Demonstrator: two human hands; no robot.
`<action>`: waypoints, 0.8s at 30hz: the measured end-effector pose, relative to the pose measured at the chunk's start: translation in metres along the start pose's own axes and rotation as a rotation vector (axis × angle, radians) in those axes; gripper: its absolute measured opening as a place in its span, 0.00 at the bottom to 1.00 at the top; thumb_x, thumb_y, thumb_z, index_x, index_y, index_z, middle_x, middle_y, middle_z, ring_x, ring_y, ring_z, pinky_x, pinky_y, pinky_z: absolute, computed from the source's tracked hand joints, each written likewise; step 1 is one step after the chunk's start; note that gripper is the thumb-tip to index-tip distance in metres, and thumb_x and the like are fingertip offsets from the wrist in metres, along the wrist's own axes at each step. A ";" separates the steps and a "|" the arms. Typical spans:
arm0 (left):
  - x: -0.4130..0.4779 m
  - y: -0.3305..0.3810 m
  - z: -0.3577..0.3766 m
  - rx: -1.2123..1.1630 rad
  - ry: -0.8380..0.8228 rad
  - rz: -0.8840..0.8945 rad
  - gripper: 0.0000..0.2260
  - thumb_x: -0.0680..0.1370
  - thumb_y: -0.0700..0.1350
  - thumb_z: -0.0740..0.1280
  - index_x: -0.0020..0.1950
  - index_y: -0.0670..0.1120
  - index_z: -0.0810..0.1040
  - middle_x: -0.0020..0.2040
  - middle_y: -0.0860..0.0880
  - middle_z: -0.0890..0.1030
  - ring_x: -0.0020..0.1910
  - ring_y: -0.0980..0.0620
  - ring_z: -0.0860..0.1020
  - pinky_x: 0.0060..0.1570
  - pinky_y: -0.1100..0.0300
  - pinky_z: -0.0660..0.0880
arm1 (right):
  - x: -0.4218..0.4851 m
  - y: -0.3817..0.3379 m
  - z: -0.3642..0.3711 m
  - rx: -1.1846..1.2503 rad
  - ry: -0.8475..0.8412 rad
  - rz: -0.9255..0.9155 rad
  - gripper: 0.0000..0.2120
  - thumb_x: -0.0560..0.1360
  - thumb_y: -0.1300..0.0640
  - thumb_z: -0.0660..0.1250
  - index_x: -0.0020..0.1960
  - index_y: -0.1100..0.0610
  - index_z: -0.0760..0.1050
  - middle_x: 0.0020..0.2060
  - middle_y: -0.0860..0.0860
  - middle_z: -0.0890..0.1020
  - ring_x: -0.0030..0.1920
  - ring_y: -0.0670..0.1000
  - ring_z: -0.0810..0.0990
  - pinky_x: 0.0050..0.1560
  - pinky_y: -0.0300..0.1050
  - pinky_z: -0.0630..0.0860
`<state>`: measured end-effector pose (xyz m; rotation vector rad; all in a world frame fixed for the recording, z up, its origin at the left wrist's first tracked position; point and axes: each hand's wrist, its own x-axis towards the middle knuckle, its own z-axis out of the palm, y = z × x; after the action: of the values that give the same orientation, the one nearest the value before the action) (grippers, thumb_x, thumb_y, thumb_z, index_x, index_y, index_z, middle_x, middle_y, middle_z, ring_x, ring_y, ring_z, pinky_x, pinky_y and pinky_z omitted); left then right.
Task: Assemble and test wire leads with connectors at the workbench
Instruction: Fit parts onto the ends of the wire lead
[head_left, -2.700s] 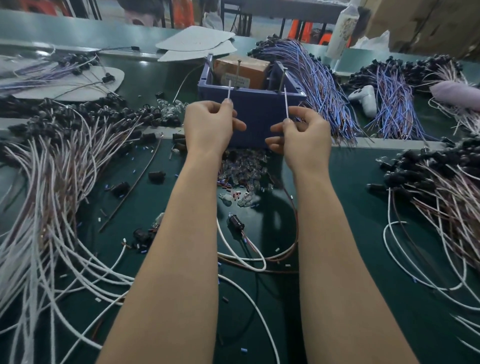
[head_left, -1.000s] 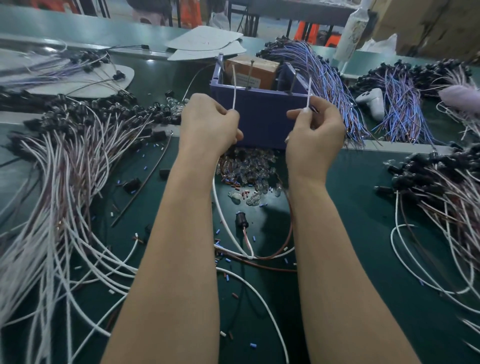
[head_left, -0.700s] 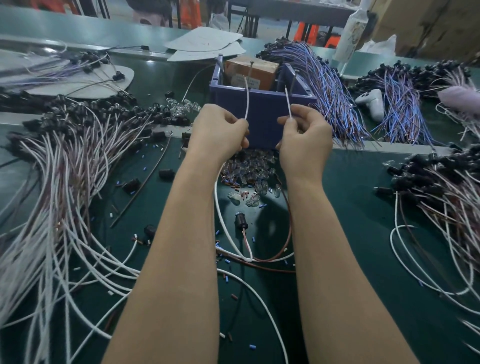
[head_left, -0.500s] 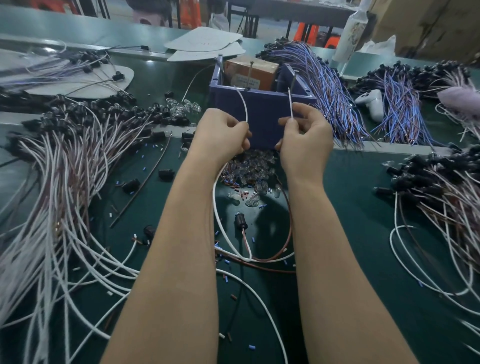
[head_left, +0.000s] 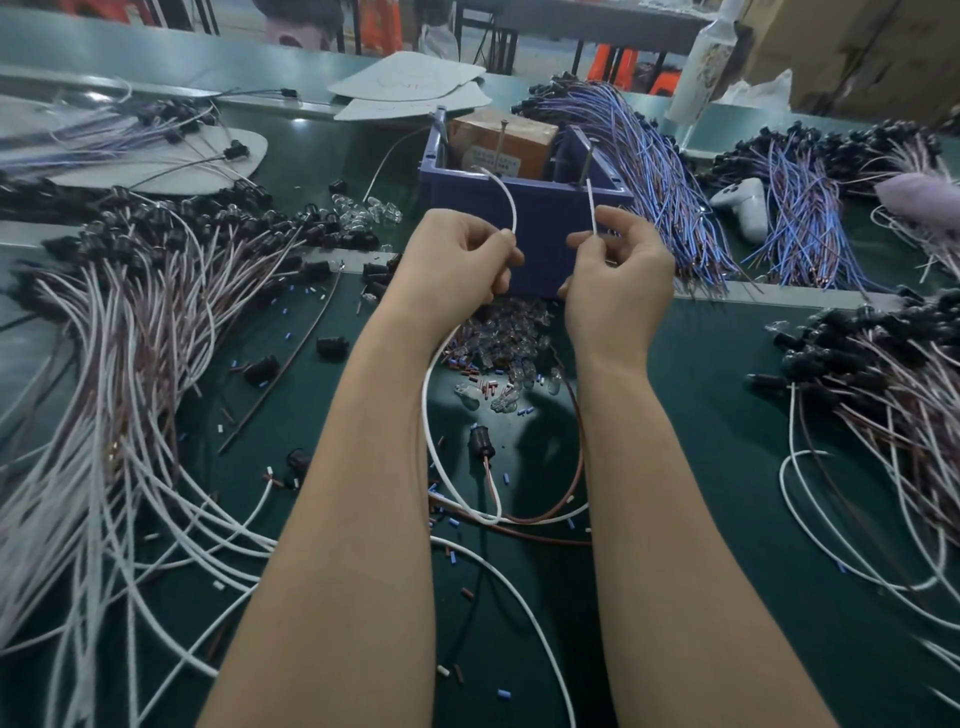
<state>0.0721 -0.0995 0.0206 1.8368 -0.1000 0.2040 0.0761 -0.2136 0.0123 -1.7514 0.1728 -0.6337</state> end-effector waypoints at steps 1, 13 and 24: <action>0.001 0.000 0.000 -0.006 0.005 -0.001 0.12 0.80 0.40 0.61 0.39 0.40 0.79 0.20 0.55 0.71 0.19 0.61 0.66 0.23 0.71 0.63 | 0.000 0.000 0.000 0.005 -0.028 -0.006 0.11 0.77 0.65 0.59 0.56 0.58 0.75 0.42 0.50 0.82 0.36 0.55 0.80 0.44 0.50 0.78; 0.001 -0.002 0.003 -0.080 -0.041 0.009 0.12 0.81 0.40 0.60 0.42 0.39 0.79 0.20 0.55 0.70 0.20 0.60 0.64 0.23 0.70 0.62 | 0.000 0.000 0.003 0.025 -0.060 -0.016 0.11 0.77 0.66 0.59 0.57 0.59 0.75 0.42 0.50 0.82 0.40 0.53 0.78 0.51 0.58 0.77; 0.003 -0.008 0.003 -0.266 -0.100 0.002 0.13 0.81 0.41 0.60 0.39 0.42 0.78 0.22 0.55 0.69 0.20 0.58 0.61 0.24 0.67 0.58 | 0.001 0.001 0.003 0.020 -0.050 -0.013 0.11 0.77 0.66 0.59 0.55 0.58 0.75 0.42 0.49 0.82 0.40 0.55 0.79 0.52 0.59 0.77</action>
<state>0.0767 -0.1007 0.0131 1.5818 -0.1899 0.0955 0.0785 -0.2117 0.0112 -1.7482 0.1196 -0.5984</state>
